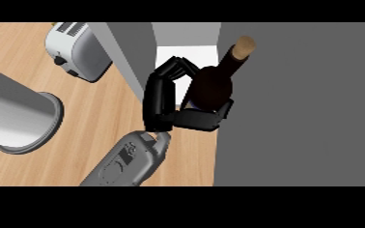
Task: Pick up the wine, place it into the cabinet and close the cabinet
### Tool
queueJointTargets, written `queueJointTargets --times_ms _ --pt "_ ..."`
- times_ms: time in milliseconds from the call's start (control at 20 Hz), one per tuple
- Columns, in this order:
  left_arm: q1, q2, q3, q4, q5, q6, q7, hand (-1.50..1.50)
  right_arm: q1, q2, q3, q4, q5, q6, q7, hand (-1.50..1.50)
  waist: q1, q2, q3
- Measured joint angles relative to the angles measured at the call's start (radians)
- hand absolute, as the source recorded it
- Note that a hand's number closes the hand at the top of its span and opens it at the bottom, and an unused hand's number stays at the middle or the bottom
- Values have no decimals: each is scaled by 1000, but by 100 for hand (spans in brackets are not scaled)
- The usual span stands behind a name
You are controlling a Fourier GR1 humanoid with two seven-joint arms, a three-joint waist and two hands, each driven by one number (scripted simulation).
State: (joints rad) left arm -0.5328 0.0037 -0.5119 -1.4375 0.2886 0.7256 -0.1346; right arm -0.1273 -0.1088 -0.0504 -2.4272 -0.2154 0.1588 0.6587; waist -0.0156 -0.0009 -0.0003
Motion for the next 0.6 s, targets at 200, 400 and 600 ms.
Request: queueJointTargets --times_ms 200,400,600 --pt "20 -2 -28 71 4 7 -79 150 0 0 3 4 0 2 -4 -150 0 0 0" --pt "23 -2 -36 126 -7 14 -120 150 12 11 17 9 3 5 -29 -150 3 0 0" --pt "6 0 -9 201 6 -1 -179 150 36 12 14 8 2 16 -47 -150 2 1 0"
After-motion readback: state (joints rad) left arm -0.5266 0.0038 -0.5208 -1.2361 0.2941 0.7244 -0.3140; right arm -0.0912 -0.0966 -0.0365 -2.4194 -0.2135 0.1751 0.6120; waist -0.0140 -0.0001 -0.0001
